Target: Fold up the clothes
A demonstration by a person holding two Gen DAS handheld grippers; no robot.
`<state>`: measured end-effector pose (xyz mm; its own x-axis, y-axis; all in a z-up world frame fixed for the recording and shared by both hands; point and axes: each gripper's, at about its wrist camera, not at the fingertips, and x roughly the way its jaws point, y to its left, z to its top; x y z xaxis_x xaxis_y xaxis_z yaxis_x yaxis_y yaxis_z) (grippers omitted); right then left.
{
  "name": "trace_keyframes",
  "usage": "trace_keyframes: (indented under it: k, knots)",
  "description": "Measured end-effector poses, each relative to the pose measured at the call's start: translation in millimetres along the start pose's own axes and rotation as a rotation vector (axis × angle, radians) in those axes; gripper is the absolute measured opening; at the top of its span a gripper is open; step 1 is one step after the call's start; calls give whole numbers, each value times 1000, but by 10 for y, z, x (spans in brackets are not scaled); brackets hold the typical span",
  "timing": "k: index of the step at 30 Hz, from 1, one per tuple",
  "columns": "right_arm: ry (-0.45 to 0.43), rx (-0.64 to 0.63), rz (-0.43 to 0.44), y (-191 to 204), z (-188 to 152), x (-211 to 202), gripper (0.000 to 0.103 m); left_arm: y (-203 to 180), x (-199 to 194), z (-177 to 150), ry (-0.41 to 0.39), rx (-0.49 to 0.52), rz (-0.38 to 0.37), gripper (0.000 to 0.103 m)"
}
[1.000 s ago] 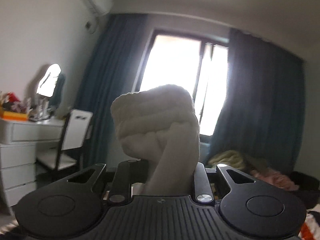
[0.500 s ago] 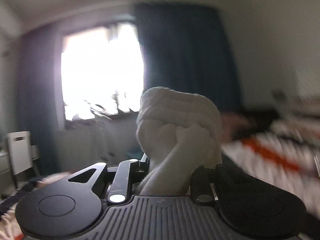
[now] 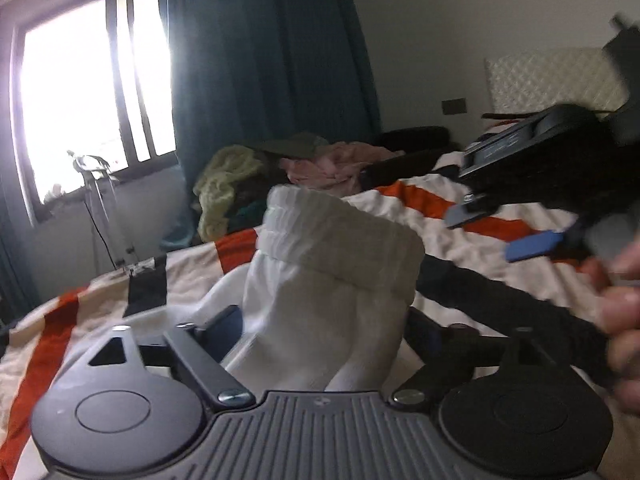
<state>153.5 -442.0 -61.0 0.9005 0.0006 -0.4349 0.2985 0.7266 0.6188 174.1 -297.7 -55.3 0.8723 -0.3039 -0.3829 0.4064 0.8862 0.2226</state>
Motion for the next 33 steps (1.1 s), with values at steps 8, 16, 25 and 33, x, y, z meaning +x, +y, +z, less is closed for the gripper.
trace_keyframes:
  k: [8,16,25,33]
  knots:
    - [-12,-2,88,51,-75,-214,64,1271,-651,-303,67,-150,41,97]
    - [102,80,279,174,-253,-347,89,2296,-1027,-756,106,-389,222,97]
    - [298,66,289,346,-597,102,89,2560,-776,-1170,253,-529,221,96]
    - [224,-96,244,623,-688,443,65,2632,-744,-1313,276,-533,220,96]
